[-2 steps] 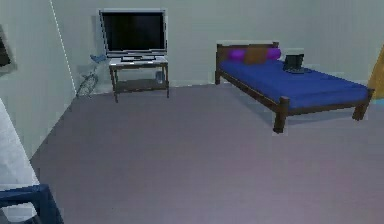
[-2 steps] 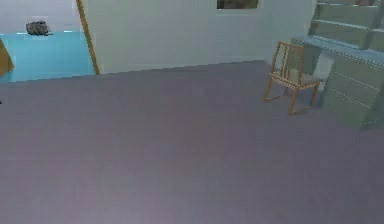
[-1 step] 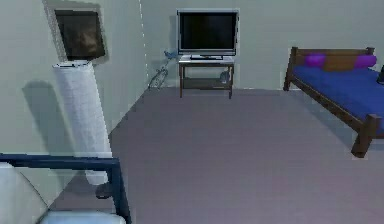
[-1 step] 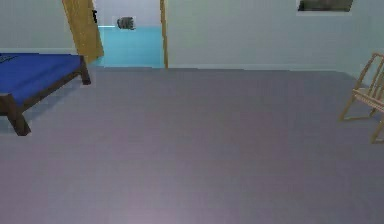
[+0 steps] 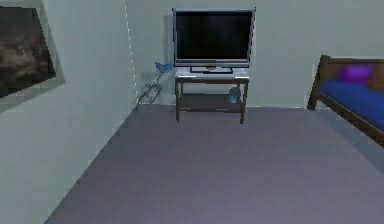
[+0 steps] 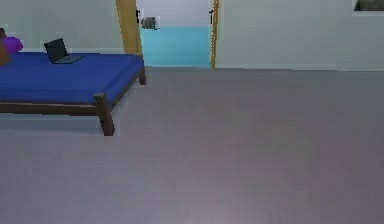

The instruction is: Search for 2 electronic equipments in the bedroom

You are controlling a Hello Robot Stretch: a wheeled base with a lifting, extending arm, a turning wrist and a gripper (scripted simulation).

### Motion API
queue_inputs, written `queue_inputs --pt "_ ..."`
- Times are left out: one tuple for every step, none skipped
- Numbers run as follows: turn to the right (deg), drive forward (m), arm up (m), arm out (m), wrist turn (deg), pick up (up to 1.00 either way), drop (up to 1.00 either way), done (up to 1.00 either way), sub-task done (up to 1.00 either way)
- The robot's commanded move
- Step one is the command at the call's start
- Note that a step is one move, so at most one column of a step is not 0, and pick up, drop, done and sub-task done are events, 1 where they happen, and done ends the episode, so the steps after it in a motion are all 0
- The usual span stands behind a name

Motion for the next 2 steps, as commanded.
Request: queue_inputs --pt "0.0 1.00 0.00 0.00 0.0 0.00 0.00 0.00 0.00" --pt "0.0 1.00 0.00 0.00 0.0 0.00 0.00 0.00 0.00"
